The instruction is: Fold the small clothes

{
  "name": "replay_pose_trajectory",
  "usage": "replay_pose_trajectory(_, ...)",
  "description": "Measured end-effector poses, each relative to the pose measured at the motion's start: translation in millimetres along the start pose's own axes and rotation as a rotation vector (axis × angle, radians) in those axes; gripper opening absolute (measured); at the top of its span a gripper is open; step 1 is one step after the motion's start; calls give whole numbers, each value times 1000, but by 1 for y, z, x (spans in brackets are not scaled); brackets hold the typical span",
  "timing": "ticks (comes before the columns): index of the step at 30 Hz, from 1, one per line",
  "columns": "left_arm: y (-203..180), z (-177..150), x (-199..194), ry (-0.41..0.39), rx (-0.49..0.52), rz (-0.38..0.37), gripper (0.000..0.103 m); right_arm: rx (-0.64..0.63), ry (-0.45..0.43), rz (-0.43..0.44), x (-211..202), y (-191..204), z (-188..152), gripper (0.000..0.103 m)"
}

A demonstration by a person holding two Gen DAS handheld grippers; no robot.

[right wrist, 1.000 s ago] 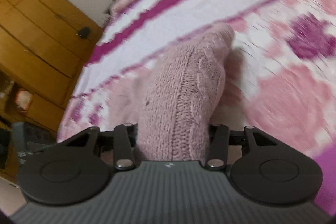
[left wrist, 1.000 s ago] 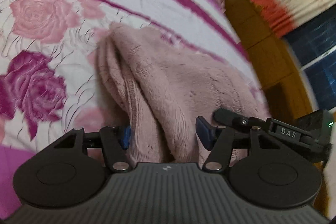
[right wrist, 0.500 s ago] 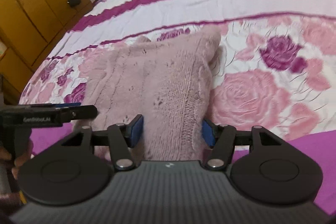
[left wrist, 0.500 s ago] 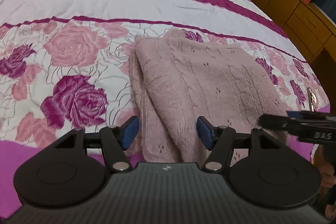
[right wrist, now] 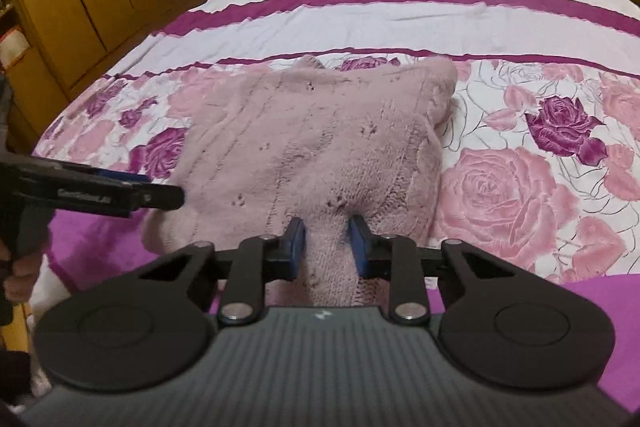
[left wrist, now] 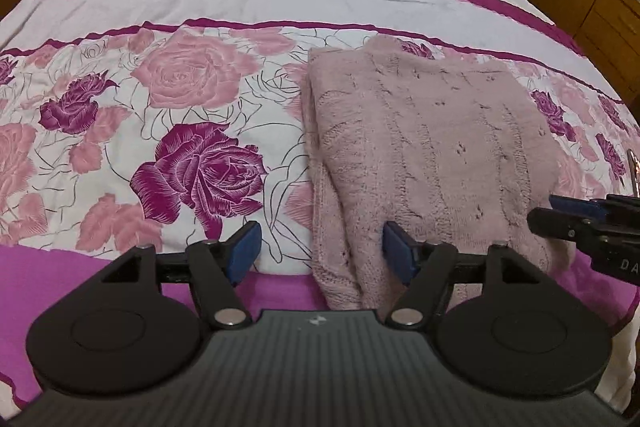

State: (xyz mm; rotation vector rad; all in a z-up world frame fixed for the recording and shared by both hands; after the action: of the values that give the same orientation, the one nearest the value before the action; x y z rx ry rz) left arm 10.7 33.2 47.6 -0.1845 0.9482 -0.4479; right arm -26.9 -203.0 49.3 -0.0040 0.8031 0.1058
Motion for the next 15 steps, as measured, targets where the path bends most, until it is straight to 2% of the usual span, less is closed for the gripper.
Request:
replay_pose_trajectory(4, -7, -1, -3, -13, 4, 7, 74, 55, -9, 1, -6, -10, -2, 30)
replay_pose_trajectory(7, -16, -2, -9, -4, -12, 9, 78, 99, -38, -25, -17, -15, -6, 38)
replay_pose_trajectory(9, -23, -5, -13, 15, -12, 15, 84, 108, -48, -54, -25, -16, -9, 64)
replay_pose_trajectory(10, -27, -8, -16, 23, -11, 16, 89, 108, -49, -69, -29, -16, -12, 69)
replay_pose_trajectory(13, -38, -22, -20, 36, 5, 18, 98, 80, -55, -74, -39, -13, -21, 70)
replay_pose_trajectory(15, -44, -32, -16, 47, 15, 30, 101, 57, -41, -89, -40, -10, -29, 71)
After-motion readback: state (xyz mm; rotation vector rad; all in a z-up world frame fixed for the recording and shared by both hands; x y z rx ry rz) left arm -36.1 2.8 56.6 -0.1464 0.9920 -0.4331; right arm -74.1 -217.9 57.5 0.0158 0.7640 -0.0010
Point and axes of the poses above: each gripper's, at about its wrist camera, not at the fingertips, and x roughly the way its jaws point, y to its left, z to its top, the point moved 2 cm from there along x, roughly the way its jaws point, and after that the axes turned 15 degrees about -z, right-handed, at the moved point
